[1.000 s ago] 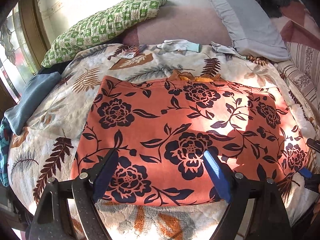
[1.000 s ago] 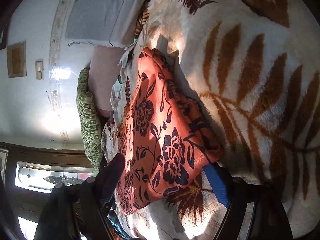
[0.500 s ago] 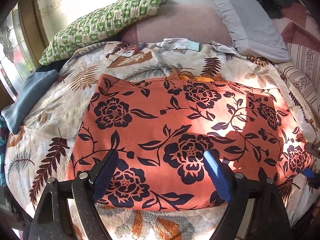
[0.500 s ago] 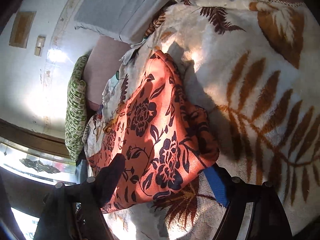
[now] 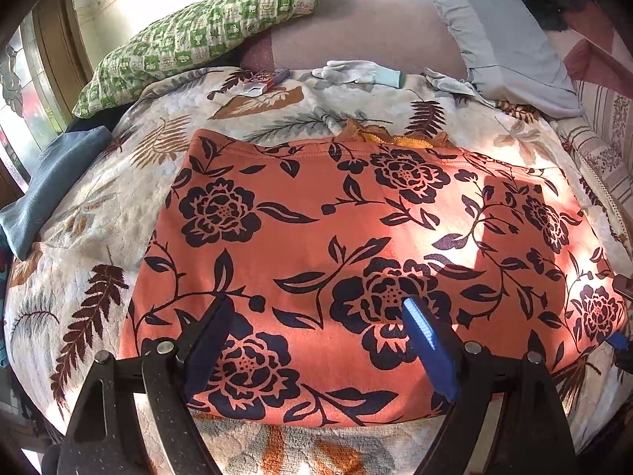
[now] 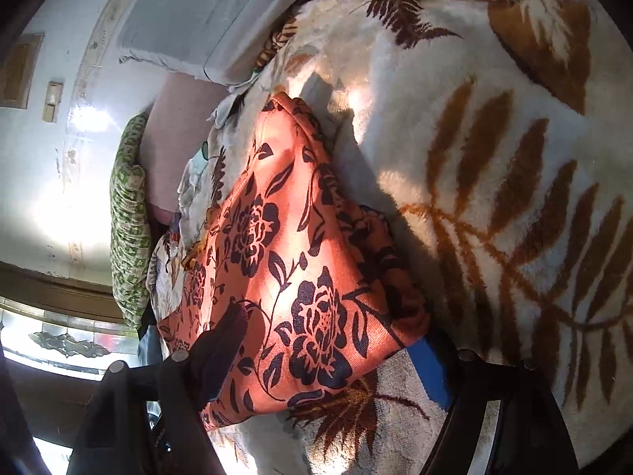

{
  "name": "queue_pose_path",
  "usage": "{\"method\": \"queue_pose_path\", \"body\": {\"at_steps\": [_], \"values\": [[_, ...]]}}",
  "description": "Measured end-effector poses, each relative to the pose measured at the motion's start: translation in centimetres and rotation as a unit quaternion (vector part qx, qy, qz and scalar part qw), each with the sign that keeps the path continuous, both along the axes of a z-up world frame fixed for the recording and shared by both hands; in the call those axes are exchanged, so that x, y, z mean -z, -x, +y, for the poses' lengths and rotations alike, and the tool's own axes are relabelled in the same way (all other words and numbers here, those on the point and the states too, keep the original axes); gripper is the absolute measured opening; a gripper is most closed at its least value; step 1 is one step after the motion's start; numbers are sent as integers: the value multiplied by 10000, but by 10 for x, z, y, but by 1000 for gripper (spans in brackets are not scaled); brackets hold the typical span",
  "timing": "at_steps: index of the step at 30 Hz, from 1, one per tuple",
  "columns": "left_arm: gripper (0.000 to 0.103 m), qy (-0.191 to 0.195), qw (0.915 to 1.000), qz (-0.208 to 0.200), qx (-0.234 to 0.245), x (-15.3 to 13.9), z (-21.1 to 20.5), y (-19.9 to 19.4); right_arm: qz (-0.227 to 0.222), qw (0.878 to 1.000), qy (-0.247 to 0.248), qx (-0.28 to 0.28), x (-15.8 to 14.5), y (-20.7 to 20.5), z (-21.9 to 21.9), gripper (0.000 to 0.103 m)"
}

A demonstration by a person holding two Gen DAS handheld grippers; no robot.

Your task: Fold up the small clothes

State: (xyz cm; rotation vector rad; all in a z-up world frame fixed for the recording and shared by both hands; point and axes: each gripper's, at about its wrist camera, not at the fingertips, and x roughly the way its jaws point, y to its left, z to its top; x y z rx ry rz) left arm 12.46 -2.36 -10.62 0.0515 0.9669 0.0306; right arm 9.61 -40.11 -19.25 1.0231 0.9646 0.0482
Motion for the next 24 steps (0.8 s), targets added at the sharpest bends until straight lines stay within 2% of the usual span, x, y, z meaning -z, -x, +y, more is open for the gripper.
{"method": "queue_pose_path", "body": {"at_steps": [6,7,8,9,10,11,12,14,16,21,24], "values": [[88,-90,9999,49,39,8,-7,-3,55,9996,-218,157,9,1,-6,82],[88,-194,9996,169,67,17,-9,-8,92,9995,-232,175,8,-1,-5,82],[88,-341,9977,564,135,35,-12,-16,120,9995,-232,195,8,-3,-5,82],[89,-494,9960,693,253,47,-15,-18,148,9995,-197,174,8,-5,-4,82],[90,-669,9959,501,360,44,-19,-16,181,9997,-113,119,7,-8,-3,79],[90,-765,9949,484,441,41,-22,-15,236,9997,84,65,4,-11,-1,57],[87,-672,9954,504,465,37,-21,-15,307,9991,307,-32,1,-15,2,19],[86,-317,9971,571,384,30,-10,-16,420,9979,492,-93,-3,-19,5,16],[85,-5,9988,447,222,20,6,-10,341,9952,903,-174,-21,-22,15,15],[85,811,9958,-195,-371,-24,70,29,-422,9781,1934,-638,-98,-34,73,15],[85,1014,9901,-550,-797,-47,117,56,-958,9618,2346,-1032,-140,-44,130,15]]}}
